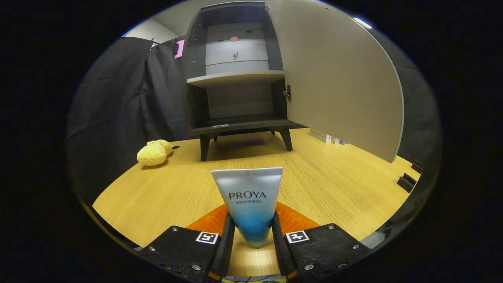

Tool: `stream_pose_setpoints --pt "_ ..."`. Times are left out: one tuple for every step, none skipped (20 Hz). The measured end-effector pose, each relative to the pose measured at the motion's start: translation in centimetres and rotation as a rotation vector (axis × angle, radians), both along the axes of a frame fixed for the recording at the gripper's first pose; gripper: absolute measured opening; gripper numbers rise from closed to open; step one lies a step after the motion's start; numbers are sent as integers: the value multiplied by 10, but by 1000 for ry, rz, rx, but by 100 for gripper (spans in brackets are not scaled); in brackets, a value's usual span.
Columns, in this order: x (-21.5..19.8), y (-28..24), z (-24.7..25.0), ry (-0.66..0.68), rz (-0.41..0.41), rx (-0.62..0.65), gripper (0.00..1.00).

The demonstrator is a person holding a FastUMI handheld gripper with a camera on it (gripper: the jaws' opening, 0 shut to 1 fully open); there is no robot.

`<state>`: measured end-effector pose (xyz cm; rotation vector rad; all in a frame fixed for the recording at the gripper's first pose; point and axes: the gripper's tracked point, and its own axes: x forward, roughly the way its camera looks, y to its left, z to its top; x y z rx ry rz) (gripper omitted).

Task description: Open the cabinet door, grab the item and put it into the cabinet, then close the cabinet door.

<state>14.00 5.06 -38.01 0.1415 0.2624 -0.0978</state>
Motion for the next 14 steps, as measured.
stream_pose_setpoints --pt "0 0 12 -12 4 1 48" --pt "-1 1 25 -23 11 1 48" --pt "-1 1 37 -34 17 -5 48" --pt "-1 0 48 -43 24 -21 48" --pt "-1 0 58 -49 36 -36 48" --pt "-2 2 66 -53 52 -44 48" --pt "-3 2 75 -54 62 -54 48" --pt "-2 1 83 -54 68 -61 48" --pt "-2 1 92 -52 74 -64 48" --pt "0 0 102 -52 74 -63 48" --pt "0 0 113 -53 73 -59 48" --pt "3 1 124 -55 74 -56 48" --pt "5 0 134 -53 74 -65 48" --pt "8 -1 144 -54 75 -71 48"
